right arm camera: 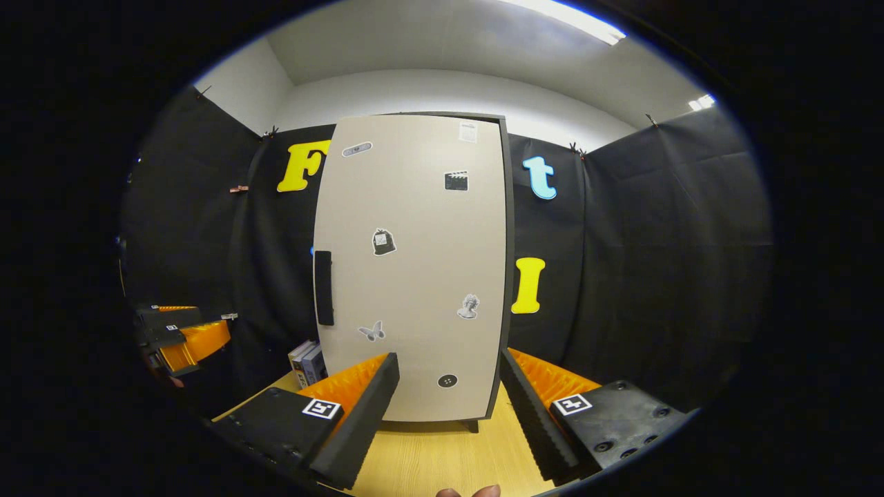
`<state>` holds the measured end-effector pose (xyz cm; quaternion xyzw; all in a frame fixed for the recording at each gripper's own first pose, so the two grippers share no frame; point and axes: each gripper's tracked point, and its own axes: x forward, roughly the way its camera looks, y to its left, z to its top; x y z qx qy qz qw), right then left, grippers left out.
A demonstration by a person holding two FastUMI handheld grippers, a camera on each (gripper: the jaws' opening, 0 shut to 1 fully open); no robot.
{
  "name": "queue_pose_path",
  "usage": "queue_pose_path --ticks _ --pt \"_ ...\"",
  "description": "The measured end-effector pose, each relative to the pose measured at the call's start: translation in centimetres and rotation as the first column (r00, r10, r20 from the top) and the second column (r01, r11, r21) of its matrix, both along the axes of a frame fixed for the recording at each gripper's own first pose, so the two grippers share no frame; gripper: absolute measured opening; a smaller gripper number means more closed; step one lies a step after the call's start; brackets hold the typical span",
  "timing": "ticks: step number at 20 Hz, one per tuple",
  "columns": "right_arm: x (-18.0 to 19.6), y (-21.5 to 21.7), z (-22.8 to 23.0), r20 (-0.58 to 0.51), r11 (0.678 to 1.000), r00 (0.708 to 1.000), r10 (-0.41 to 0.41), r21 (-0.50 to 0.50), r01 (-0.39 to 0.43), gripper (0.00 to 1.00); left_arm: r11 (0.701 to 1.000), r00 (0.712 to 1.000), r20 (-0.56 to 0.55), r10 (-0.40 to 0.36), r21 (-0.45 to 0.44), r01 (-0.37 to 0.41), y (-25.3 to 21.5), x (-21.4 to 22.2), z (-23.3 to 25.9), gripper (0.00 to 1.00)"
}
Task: Open the cabinet door with the right hand, grasp the bottle in the cabinet with the left hand and place it on the coaster, then close the cabinet door with the right hand.
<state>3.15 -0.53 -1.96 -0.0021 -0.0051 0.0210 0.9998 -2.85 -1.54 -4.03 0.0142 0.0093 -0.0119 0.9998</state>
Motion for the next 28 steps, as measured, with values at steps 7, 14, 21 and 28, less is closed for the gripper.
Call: queue_pose_path --ticks 7,14,21,28 --pt "0.02 -0.21 -0.23 -0.002 1.0 1.0 0.002 0.004 -0.002 0.95 1.0 1.0 -0.006 0.003 0.001 -0.003 0.04 0.26 -0.24 0.96" --pt "0.17 -0.45 -0.4 -0.006 1.0 1.0 0.001 0.012 -0.001 0.95 1.0 1.0 -0.006 0.005 0.008 -0.005 -0.03 0.64 -0.2 0.96" --pt "0.22 -0.62 -0.49 -0.006 1.0 1.0 0.004 0.01 -0.004 0.95 1.0 1.0 -0.009 0.003 0.005 -0.003 -0.09 0.86 0.04 0.96" --pt "0.02 -0.9 -0.39 -0.003 1.0 1.0 0.004 0.01 -0.004 0.95 1.0 1.0 -0.007 0.002 0.006 -0.002 -0.3 0.56 0.37 0.96"
